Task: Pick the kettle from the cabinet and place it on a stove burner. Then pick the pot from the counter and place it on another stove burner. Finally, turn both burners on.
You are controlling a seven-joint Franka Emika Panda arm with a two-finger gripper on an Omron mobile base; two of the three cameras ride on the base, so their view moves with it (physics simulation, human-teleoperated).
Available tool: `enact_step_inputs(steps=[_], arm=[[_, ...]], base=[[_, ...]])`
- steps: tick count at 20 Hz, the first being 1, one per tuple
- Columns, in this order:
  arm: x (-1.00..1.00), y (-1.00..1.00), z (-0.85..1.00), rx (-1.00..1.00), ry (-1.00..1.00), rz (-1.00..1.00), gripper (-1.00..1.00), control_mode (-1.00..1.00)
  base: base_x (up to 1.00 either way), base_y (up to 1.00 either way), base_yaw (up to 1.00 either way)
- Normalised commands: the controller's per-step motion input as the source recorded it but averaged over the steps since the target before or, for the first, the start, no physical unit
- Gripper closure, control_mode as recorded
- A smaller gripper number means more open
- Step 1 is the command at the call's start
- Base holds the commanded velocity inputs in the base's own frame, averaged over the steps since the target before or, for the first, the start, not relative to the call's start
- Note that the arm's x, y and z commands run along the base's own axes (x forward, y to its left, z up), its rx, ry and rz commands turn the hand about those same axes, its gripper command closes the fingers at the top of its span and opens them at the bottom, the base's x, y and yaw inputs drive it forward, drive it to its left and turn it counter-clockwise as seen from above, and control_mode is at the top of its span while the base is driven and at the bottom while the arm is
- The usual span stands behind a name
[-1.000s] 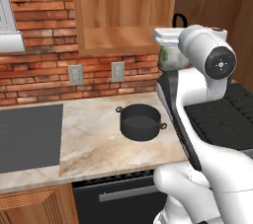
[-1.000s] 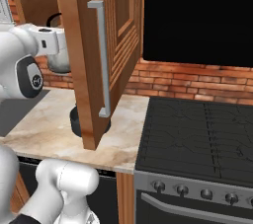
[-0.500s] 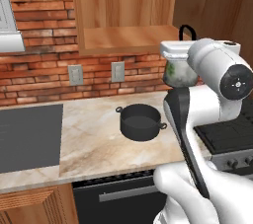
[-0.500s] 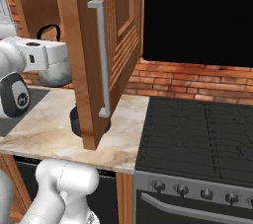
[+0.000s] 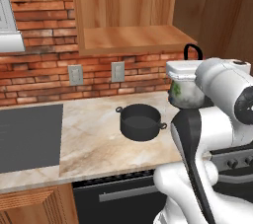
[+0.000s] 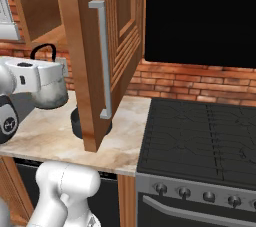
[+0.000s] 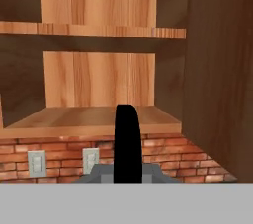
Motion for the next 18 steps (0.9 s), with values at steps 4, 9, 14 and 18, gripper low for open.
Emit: enact_step_inputs(steps=[4,9,14,18], arm=[[-0.43,0.00,-0.33,0.00,0.07,0.00,1.00,-1.00],[-0.41,0.00,-0.30,0.00,0.07,0.00,1.00,-1.00],[-0.17,0.00,-0.11,0.00,0.03,0.00,1.00,-1.00],[0.00,0.00,0.00,0.00,0.00,0.00,1.00,-1.00]], base=[[0.00,0.00,0.00],[0.00,0.00,0.00],[0.00,0.00,0.00],[0.00,0.00,0.00]])
